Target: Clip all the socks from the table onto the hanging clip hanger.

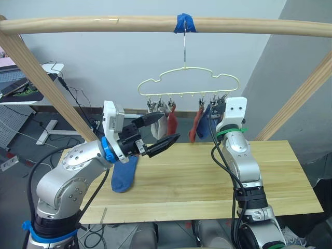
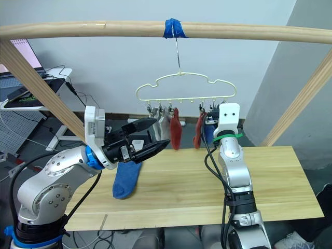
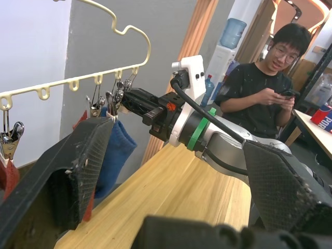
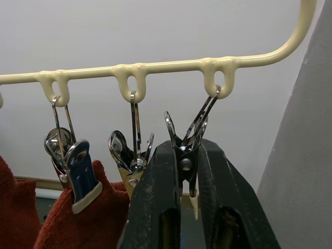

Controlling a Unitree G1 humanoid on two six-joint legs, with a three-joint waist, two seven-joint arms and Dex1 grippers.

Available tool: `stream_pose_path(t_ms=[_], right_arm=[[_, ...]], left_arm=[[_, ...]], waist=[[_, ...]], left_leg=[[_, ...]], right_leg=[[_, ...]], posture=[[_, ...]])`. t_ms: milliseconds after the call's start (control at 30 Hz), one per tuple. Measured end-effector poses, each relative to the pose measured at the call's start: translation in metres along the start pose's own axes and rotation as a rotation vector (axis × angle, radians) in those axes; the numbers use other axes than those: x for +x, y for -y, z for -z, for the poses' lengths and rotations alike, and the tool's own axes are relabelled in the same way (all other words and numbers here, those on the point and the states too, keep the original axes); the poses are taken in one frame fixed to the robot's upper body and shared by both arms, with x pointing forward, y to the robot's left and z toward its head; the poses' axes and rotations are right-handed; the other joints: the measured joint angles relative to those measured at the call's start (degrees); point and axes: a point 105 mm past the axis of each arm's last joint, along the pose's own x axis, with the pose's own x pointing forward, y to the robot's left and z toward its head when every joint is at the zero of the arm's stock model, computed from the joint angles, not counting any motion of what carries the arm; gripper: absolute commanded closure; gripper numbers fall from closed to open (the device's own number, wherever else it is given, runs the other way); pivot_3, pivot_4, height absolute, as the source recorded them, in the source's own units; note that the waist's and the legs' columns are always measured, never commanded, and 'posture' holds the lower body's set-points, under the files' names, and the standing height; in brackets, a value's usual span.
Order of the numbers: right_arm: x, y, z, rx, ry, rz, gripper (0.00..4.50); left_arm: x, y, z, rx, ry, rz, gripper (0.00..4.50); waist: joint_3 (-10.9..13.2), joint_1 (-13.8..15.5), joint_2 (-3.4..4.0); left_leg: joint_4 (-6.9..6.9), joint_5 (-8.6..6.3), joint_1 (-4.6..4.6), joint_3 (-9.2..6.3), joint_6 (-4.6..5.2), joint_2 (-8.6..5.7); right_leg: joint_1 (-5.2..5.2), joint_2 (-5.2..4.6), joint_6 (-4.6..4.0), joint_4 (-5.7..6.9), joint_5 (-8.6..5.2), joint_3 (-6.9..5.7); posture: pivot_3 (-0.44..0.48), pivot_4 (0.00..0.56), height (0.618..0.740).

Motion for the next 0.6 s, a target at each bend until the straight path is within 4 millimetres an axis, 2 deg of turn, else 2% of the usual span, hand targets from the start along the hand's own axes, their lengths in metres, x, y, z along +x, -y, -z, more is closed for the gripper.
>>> stream_pose_path(t_ms=[267, 467, 600], right_arm=[[0.0, 0.0003, 0.0, -0.002, 0.0, 0.002, 4.37], [0.0, 0.0008, 0.0, -0.003, 0.0, 0.004, 2.29], [0.0, 0.0007, 0.0, -0.004, 0.0, 0.004, 2.29]], left_arm=[[0.0005, 0.0003, 0.0002, -0.002, 0.003, 0.0, 0.0], [0.0013, 0.0007, 0.0011, -0.002, 0.001, 0.002, 0.0], [0.0018, 0.0015, 0.0018, -0.003, -0.001, 0.007, 0.0]], waist=[[0.0, 0.0, 0.0], [0.0, 0.0, 0.0], [0.0, 0.0, 0.0]], left_leg=[[0.0, 0.0, 0.0, 0.0, 0.0, 0.0], [0.0, 0.0, 0.0, 0.0, 0.0, 0.0], [0.0, 0.0, 0.0, 0.0, 0.0, 0.0]], right_leg=[[0.0, 0.0, 0.0, 0.0, 0.0, 0.0], [0.0, 0.0, 0.0, 0.0, 0.0, 0.0], [0.0, 0.0, 0.0, 0.0, 0.0, 0.0]], posture=[[-0.06, 0.15, 0.74], [-0.061, 0.148, 0.74], [-0.061, 0.146, 0.74]])
